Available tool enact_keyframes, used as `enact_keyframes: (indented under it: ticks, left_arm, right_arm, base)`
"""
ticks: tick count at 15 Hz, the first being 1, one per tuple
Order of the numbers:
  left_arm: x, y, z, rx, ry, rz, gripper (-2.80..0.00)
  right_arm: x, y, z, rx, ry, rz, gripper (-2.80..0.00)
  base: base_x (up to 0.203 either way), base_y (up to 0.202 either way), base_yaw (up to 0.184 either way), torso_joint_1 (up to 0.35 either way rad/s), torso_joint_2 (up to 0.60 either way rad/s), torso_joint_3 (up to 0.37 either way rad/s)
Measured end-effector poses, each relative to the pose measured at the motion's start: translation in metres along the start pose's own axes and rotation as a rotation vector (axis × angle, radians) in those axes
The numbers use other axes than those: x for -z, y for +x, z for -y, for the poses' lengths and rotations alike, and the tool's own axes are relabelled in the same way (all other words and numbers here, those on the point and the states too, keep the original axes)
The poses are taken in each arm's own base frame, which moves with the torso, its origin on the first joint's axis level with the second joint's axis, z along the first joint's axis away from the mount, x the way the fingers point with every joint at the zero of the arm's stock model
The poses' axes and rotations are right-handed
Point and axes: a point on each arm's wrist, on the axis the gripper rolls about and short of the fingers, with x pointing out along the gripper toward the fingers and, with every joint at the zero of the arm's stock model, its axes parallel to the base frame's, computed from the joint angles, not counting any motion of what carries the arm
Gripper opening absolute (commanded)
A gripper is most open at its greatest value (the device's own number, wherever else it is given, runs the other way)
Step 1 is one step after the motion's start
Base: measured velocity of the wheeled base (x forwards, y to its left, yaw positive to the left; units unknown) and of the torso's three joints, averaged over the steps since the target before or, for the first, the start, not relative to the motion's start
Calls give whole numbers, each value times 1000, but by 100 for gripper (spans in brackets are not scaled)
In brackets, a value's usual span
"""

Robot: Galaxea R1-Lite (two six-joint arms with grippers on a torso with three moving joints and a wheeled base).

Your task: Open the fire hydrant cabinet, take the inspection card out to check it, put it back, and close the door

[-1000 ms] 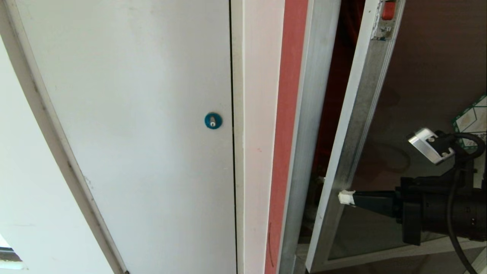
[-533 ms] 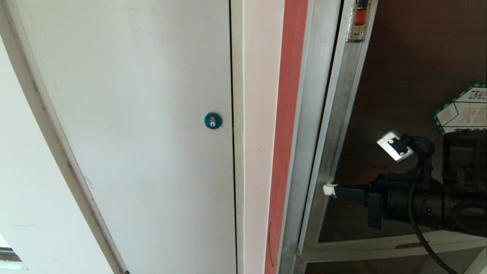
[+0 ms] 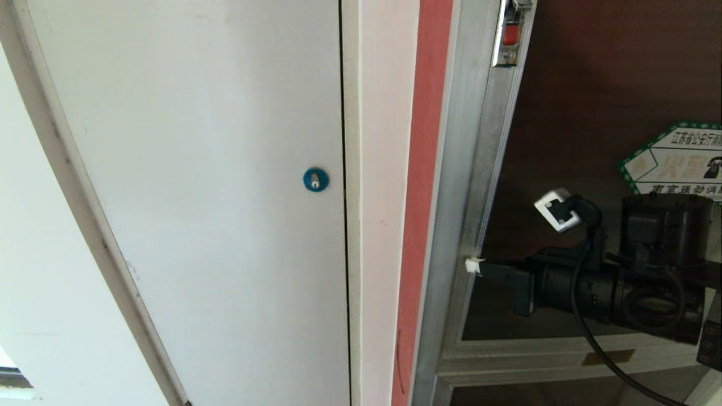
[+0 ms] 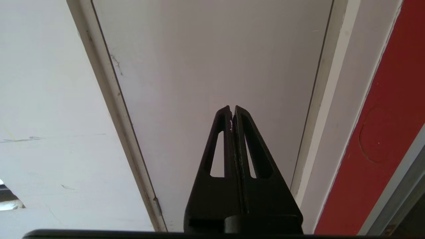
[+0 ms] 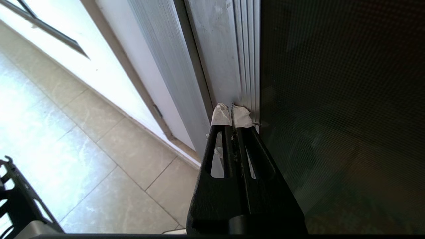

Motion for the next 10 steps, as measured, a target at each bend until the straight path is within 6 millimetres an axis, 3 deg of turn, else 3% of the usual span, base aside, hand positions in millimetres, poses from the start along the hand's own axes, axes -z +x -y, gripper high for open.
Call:
enact_keyframes:
  ticks: [5,10]
  left_arm:
    - [0,0,0,0,0,0,-280]
    - [0,0,0,0,0,0,-280]
  right_arm:
    - [-1,3,1,10,-6,22,-280]
    - [-19,-25,-18,-51,-27,127,-280]
  base:
    - [0,0,0,0,0,0]
    - [0,0,0,0,0,0]
